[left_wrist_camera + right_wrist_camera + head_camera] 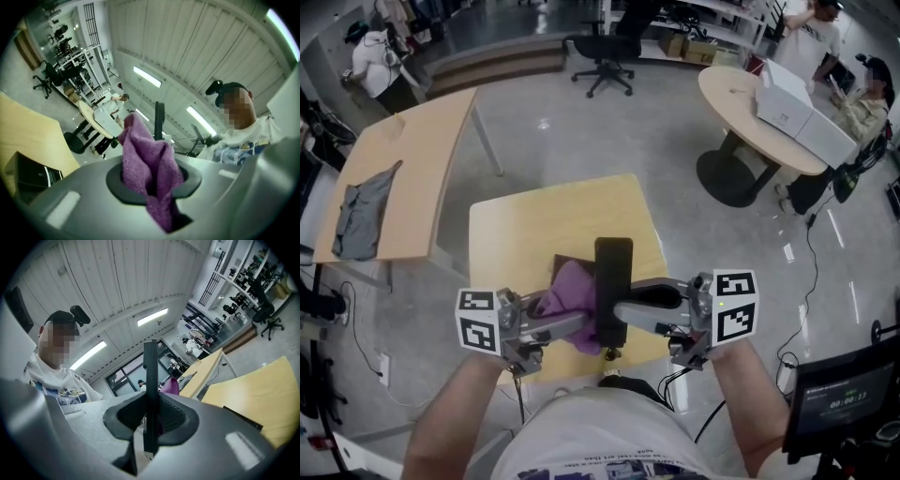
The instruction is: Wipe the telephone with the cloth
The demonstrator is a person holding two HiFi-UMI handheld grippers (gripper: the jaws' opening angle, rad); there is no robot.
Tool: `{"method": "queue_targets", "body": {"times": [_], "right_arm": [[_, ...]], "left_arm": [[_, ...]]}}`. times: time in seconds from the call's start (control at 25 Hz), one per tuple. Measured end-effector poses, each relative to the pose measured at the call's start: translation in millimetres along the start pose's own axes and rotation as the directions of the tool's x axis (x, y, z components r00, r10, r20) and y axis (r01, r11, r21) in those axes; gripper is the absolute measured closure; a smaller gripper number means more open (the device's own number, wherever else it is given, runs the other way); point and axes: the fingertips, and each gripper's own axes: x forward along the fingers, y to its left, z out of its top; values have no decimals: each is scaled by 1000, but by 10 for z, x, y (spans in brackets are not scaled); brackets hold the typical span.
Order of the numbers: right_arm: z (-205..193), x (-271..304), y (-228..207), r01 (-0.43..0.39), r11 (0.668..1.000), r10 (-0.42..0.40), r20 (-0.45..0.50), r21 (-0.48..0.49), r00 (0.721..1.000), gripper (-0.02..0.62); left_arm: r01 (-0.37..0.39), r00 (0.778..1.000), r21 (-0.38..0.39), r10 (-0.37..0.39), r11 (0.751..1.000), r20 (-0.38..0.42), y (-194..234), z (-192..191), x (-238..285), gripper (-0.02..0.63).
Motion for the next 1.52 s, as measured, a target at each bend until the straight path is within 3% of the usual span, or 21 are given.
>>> {"method": "queue_targets", "body": {"times": [0.2,0.32,0.52,0.64,0.76,0.88,1.04,1.52], "right_arm": [[81,-62,-65,34,999,-34,25,2,999,520],[97,-78,-95,47,999,-47,31,1,998,520],[58,-97,-173,93,996,-93,19,6,995,520],[-7,-97,-216,112,994,-112,8,14,994,520],[-57,-58,-227,116,993,-116,-7,18,993,520],[-71,-11,-217,109,994,-109,-12,22,994,520],[-56,14,-193,95,995,-95,-3,23,996,520],[-69,-9,-150,104,994,-105,27,22,994,520]], "left_arm": [[-22,997,-40,19,999,-81,53,-324,-47,522],[-32,996,-32,29,999,-84,27,-332,-107,522],[-74,997,88,72,993,26,-200,232,-232,522],[-60,996,166,47,984,77,-421,604,-204,522],[-42,995,227,19,973,102,-609,912,-90,522],[-79,995,281,57,956,84,-599,1054,40,522],[-103,994,299,104,949,15,-445,937,116,522],[-84,986,198,110,977,-124,-268,164,117,522]]}}
